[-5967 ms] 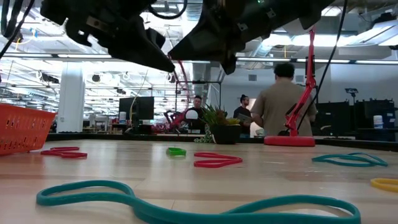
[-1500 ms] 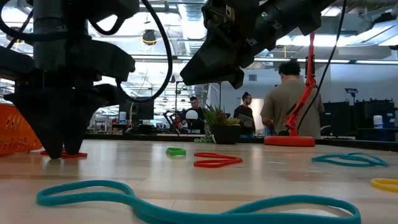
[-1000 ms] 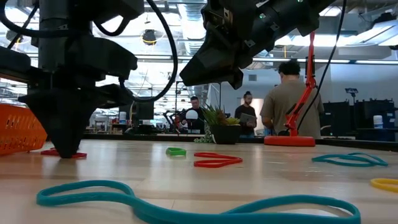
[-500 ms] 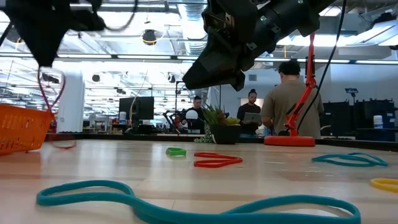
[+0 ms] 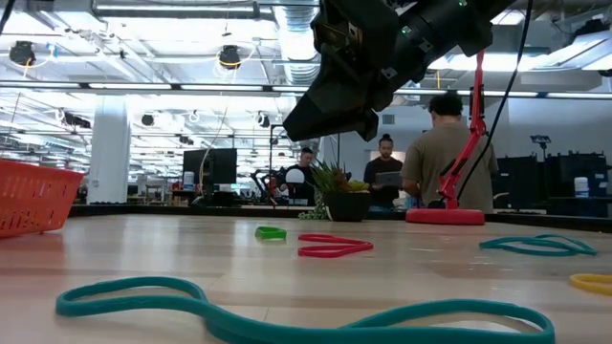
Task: Pick and place rubber bands into bin
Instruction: Put the red rubber band into the orange basket
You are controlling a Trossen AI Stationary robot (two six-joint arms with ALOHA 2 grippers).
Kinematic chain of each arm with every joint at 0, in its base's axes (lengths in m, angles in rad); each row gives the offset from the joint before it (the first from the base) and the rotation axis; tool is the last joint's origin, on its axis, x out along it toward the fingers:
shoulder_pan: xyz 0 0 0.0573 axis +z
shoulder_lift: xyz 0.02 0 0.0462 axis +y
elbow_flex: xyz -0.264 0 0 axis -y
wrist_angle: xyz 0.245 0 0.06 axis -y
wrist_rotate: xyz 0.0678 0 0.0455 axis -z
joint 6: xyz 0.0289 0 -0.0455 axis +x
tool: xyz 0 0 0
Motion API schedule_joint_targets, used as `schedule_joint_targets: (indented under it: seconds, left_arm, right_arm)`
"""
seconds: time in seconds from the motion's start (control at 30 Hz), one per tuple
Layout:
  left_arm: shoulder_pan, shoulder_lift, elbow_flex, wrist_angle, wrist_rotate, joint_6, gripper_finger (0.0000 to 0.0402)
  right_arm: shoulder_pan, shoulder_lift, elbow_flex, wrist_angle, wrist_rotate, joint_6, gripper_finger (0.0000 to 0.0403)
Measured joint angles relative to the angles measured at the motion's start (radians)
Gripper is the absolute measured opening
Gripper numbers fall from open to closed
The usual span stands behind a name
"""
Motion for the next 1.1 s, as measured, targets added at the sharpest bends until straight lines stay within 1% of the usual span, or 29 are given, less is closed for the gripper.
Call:
schedule_joint_targets:
  seconds: [0.17,0.33,0.43,0.63,0.73,0.83,0.93,1.1]
  left_arm:
    - [-0.027,0.017,-0.059,0.037,-0.085,0.004,0.0]
    - [-0.013,0.018,-0.141,0.059,-0.107,-0.014,0.001]
    - [-0.005,0.018,-0.187,0.066,-0.11,-0.031,0.0026]
    - [0.016,0.018,-0.249,0.151,-0.116,-0.021,0.0071]
    - [0.021,0.018,-0.264,0.188,-0.116,0.022,0.0089]
    - [0.023,0.018,-0.264,0.22,-0.13,0.07,0.0099]
    - [0.023,0.018,-0.264,0.285,-0.224,0.103,0.01]
    - [0.029,0.018,-0.264,0.47,-0.457,0.171,0.01]
  right_arm:
    - [0.0,0.0,0.0,0.0,0.0,0.0,0.0086]
    - [0.001,0.0,0.0,0.0,0.0,0.0,0.0086]
    - [0.001,0.0,0.0,0.0,0.0,0.0,0.0086]
    - [0.001,0.0,0.0,0.0,0.0,0.0,0.0086]
    - [0.001,0.0,0.0,0.0,0.0,0.0,0.0086]
    - [0.001,0.0,0.0,-0.001,0.0,0.007,0.0086]
    - [0.001,0.0,0.0,-0.028,0.0,0.042,0.0086]
    - [0.001,0.0,0.0,-0.158,0.0,0.126,0.0086]
